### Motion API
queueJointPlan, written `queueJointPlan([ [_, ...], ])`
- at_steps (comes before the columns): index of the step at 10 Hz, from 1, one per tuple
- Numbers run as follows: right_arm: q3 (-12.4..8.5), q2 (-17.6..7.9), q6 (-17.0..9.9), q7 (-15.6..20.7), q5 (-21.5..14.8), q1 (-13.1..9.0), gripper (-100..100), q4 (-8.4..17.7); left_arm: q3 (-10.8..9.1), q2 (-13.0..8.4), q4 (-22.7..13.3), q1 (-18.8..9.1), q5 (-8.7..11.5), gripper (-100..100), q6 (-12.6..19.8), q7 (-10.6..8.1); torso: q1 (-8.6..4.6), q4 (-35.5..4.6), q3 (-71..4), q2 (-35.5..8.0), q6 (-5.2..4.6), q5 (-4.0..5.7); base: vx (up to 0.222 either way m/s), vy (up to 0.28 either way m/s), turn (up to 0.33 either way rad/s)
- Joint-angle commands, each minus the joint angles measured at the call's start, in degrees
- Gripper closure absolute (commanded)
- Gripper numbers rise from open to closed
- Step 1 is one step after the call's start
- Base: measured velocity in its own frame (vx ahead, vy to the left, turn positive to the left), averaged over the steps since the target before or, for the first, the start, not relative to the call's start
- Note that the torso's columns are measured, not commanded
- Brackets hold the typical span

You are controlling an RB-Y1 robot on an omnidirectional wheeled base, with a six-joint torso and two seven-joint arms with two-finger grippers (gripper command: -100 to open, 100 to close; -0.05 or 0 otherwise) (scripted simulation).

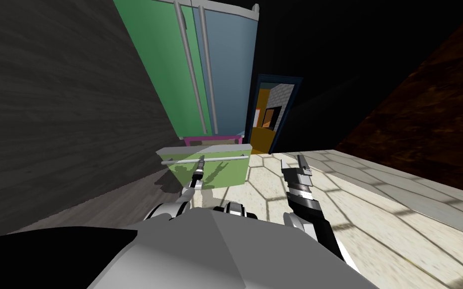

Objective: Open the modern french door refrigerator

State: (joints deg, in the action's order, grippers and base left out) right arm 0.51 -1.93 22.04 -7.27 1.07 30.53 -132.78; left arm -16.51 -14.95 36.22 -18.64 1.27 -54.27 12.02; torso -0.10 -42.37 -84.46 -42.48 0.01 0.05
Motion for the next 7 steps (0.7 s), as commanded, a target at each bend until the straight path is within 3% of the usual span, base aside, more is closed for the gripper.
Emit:
queueJointPlan([
  [1, 0.0, 0.0, 0.0, 0.0, 0.0, 0.0, 0, 0.0, 0.09, -1.13, 1.2, -1.78, 0.1, -100, 3.24, -0.51, -0.08, -0.11, 0.06, -0.11, 0.0, 0.09, -0.062, -0.027, 0.006],
  [2, 0.0, 0.0, 0.0, 0.0, 0.0, 0.0, 0, 0.0, 0.09, -1.13, 1.2, -1.78, 0.1, -100, 3.24, -0.51, -0.11, -0.21, 0.09, -0.16, 0.04, 0.18, -0.039, -0.018, 0.0],
  [3, 0.0, 0.0, 0.0, 0.0, 0.0, 0.0, 0, 0.0, 0.15, -2.01, 1.55, -3.27, 0.18, -100, 5.24, -0.87, -0.17, -0.27, 0.1, -0.18, 0.04, 0.24, -0.053, -0.035, 0.025],
  [4, 0.0, 0.0, 0.0, 0.0, 0.0, 0.0, 0, 0.0, 0.18, -1.28, 0.29, -2.36, 0.13, -100, 4.09, -0.65, -0.29, -0.38, 0.14, -0.26, 0.0, 0.34, -0.023, -0.014, 0.007],
  [5, 0.0, 0.0, 0.0, 0.0, 0.0, 0.0, 0, 0.0, 0.17, -1.29, 0.12, -2.38, 0.15, 0, 4.44, -0.66, -0.26, -0.28, 0.13, -0.21, -0.01, 0.26, 0.0, 0.0, 0.0],
  [7, 0.0, 0.0, 0.0, 0.0, 0.0, 0.0, 0, 0.0, 0.19, -1.14, -0.15, -2.06, 0.15, 0, 4.67, -0.69, -0.09, -0.14, 0.0, 0.0, -0.03, 0.14, 0.0, 0.0, 0.0],
])
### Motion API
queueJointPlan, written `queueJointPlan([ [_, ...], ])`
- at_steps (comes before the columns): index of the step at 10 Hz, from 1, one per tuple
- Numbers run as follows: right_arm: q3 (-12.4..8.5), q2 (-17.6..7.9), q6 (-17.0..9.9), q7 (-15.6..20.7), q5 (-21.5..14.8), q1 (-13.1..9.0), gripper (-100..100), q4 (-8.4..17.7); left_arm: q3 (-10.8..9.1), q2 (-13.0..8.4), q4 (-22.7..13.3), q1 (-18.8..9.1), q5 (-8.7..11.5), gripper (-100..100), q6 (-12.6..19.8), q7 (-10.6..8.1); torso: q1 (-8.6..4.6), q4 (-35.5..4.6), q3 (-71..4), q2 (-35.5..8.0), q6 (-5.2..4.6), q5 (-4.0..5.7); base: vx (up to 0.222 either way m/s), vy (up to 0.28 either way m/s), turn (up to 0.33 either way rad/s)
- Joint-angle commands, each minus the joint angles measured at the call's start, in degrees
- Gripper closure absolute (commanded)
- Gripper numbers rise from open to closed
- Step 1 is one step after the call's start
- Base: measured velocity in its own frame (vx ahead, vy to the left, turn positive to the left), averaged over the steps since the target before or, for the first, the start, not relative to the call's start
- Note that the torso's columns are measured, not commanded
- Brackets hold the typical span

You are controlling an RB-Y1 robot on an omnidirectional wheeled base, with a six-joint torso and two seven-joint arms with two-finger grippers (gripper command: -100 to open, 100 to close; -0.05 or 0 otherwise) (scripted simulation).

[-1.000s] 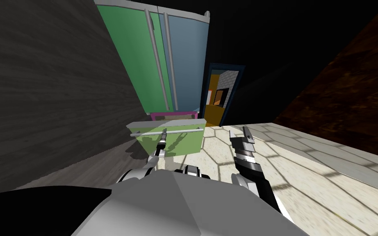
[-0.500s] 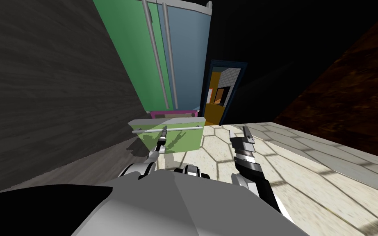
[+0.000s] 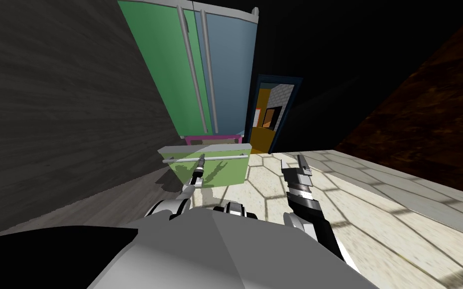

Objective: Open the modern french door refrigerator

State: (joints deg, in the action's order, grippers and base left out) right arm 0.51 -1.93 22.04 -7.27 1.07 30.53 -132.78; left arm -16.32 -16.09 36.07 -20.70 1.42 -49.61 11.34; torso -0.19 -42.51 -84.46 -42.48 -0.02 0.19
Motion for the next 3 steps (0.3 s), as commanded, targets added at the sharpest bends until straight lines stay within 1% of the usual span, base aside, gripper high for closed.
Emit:
queueJointPlan([
  [1, 0.0, 0.0, 0.0, 0.0, 0.0, 0.0, 0, 0.0, 0.01, 0.04, -0.09, 0.09, 0.0, 0, 0.08, -0.01, 0.05, 0.06, -0.03, 0.05, 0.0, -0.05, 0.0, 0.0, 0.0],
  [3, 0.0, 0.0, 0.0, 0.0, 0.0, 0.0, 0, 0.0, 0.01, 0.09, -0.2, 0.21, 0.0, 0, 0.18, -0.02, 0.11, 0.13, -0.07, 0.12, 0.01, -0.11, 0.0, 0.0, 0.0],
])
